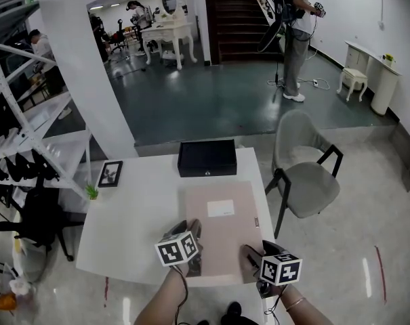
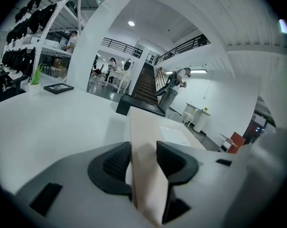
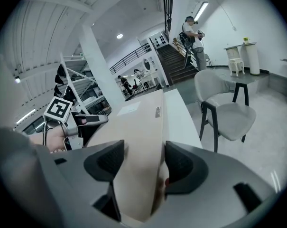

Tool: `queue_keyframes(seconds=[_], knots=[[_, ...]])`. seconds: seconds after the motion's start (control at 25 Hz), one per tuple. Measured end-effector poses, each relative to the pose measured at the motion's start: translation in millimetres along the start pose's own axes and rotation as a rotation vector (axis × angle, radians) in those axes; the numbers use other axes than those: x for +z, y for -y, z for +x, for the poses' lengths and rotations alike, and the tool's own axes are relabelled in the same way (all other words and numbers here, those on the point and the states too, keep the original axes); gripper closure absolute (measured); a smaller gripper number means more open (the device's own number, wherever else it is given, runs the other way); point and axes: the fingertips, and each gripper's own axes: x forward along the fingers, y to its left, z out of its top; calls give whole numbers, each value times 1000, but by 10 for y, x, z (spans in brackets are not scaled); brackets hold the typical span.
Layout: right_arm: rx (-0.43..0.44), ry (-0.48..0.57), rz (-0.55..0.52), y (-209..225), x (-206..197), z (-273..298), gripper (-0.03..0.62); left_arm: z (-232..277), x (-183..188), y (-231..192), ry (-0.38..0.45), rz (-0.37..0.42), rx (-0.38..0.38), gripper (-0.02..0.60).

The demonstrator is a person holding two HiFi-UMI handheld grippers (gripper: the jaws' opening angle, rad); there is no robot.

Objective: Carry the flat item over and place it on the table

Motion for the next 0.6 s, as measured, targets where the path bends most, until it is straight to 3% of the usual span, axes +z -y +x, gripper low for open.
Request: queue_keyframes(seconds=[0.6], knots=[[-20,-8,22,59,20,66,326,179,-44,-25,-80,32,5,407]])
